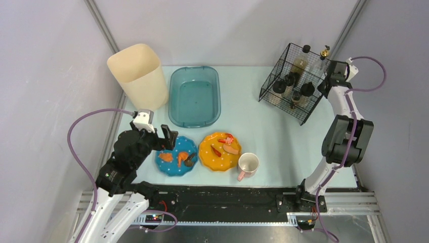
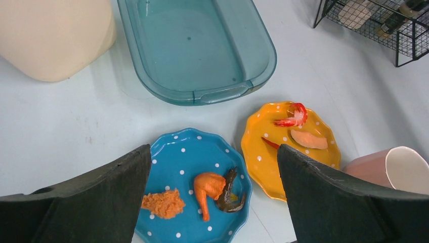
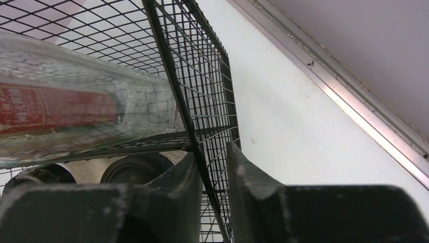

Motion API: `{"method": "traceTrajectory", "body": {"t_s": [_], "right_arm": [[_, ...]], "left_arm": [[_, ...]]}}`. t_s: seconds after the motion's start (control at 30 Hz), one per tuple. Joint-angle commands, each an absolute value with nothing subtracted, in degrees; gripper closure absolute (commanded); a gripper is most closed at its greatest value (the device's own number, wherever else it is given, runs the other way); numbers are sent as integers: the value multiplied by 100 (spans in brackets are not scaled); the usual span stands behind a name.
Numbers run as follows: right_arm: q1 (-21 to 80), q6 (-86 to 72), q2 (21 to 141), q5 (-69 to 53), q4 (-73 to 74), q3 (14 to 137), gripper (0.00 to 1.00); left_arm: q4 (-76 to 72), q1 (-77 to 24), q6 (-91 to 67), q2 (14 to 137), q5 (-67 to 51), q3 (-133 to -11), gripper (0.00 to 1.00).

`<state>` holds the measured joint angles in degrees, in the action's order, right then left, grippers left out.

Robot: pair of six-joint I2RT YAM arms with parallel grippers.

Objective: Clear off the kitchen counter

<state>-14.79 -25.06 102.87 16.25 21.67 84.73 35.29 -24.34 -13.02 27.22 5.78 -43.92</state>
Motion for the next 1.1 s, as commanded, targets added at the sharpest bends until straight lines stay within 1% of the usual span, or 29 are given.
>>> {"method": "traceTrajectory", "body": {"t_s": [0.0,0.03,0.07,0.1,0.13,0.17,0.23,0.5,0.67,0.7,0.73,0.77,0.8,0.83,0.9,1.07], "right_arm": [[-1798,-2763,10010,2116,2515,8409,67],[-1794,-2734,9975,2093,2523,8411,64],[-1794,-2716,9954,2088,2542,8415,55],[-1789,-2681,9915,2111,2582,8423,50],[-1786,-2676,9873,2134,2610,8430,42],[-1785,-2651,9845,2144,2656,8447,37],[-1784,-2613,9766,2151,2756,8485,33],[-1731,-2358,9250,2231,3162,8673,25],[-1647,-2395,8670,2247,3345,8708,21],[-1606,-2406,8513,2245,3351,8713,15],[-1467,-2346,8427,2265,3325,8717,12],[-1366,-2267,8244,2386,3293,8714,3],[-1093,-2081,8147,2472,3201,8700,1],[-682,-1972,7967,2672,3160,8687,1],[-220,-1686,7669,2997,2963,8604,1],[1062,-1347,7140,3322,2539,8471,0]], "left_arm": [[3440,-2392,-1257,2678,552,-4401,2],[3442,-2391,-1257,2684,553,-4407,2],[3448,-2395,-1250,2695,549,-4405,2],[3439,-2392,-1249,2696,546,-4406,2],[3442,-2391,-1248,2698,545,-4405,2],[3440,-2391,-1248,2698,547,-4404,2],[3439,-2392,-1248,2696,541,-4404,2],[3441,-2391,-1248,2719,528,-4395,2],[3443,-2393,-1248,2717,525,-4396,2],[3440,-2396,-1248,2716,526,-4395,2],[3444,-2396,-1252,2716,531,-4401,2],[3440,-2393,-1249,2716,534,-4398,2],[3444,-2398,-1249,2720,553,-4402,2],[3445,-2394,-1248,2730,562,-4398,2],[3445,-2395,-1243,2754,591,-4388,2],[3443,-2391,-1239,2834,721,-4377,2]]}}
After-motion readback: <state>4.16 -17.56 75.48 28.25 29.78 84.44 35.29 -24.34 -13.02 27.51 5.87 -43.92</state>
